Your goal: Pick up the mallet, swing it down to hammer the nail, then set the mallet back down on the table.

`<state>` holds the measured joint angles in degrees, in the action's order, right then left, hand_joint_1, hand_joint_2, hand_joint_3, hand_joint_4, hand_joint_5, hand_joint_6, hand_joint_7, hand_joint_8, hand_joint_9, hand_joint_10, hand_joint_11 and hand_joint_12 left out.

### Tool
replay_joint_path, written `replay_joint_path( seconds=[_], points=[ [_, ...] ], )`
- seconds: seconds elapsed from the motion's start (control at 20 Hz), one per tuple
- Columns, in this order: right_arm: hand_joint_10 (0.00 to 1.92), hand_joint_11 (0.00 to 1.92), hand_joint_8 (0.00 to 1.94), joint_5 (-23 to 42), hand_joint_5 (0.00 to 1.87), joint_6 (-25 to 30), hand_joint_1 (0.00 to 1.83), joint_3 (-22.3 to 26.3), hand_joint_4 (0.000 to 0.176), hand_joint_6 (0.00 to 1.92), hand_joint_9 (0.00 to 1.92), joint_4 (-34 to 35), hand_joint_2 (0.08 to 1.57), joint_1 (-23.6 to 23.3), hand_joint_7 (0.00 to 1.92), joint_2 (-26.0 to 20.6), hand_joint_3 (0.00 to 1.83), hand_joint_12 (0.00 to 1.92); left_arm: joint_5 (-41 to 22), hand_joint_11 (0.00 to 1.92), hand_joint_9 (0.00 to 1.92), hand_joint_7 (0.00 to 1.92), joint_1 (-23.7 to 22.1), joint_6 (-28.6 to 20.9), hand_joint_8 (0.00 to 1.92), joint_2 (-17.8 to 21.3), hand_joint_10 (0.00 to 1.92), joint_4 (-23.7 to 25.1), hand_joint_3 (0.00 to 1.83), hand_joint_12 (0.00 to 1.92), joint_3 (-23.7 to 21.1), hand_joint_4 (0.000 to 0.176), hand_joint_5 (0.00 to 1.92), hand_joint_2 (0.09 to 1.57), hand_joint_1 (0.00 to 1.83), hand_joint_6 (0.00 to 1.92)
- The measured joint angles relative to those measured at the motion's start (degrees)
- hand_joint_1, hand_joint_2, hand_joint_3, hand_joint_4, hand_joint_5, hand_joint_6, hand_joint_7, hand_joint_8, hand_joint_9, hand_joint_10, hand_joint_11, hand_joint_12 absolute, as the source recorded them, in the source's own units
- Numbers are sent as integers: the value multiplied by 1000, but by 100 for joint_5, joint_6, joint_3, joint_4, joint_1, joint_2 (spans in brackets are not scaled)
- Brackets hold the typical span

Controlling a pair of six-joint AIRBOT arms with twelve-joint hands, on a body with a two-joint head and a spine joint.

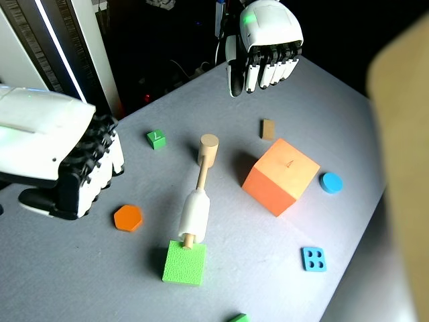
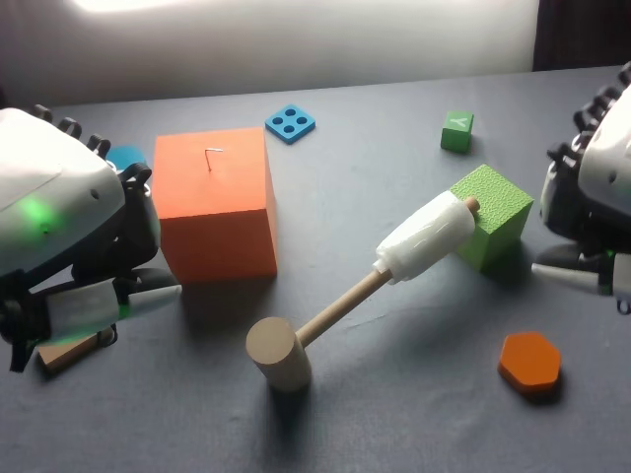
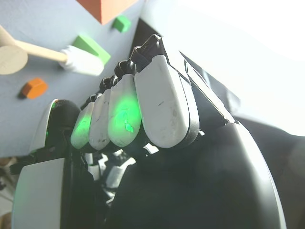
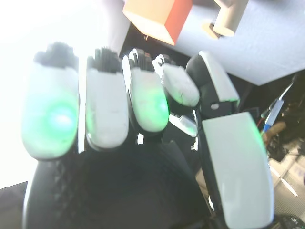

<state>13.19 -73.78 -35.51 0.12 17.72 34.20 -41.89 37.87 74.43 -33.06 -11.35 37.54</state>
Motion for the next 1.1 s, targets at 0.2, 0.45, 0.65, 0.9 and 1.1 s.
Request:
replay_joint_path(
  seconds=[0.2,0.45,0.65,0.9,1.1],
  points=[
    [2,0,0,-24,181,-11,85,0,0,0,206,203,1273,107,224,52,11,463,81,0,0,0,37,-63,0,0,0,2,27,0,44,0,0,1298,0,0],
    [1,0,3,-76,207,-103,128,17,0,5,213,203,1272,188,239,98,2,517,111,0,0,0,195,-787,0,2,0,752,20,0,278,0,0,1301,0,0],
    [0,0,0,79,210,-485,139,17,0,1,206,203,1266,385,241,275,0,491,116,0,0,0,306,-1674,0,11,0,1700,19,0,562,0,0,1309,0,0],
    [1,0,2,85,213,-1864,165,-170,0,2,196,1469,1254,409,233,800,0,477,186,0,0,0,675,-2221,0,7,0,2146,11,0,831,0,0,1299,0,0],
    [0,0,0,-232,39,-3257,983,-365,0,1,5,3230,1058,254,13,1106,0,171,-35,0,0,0,1163,-2717,0,-352,0,2308,11,0,1244,0,0,1306,0,0]
  ],
)
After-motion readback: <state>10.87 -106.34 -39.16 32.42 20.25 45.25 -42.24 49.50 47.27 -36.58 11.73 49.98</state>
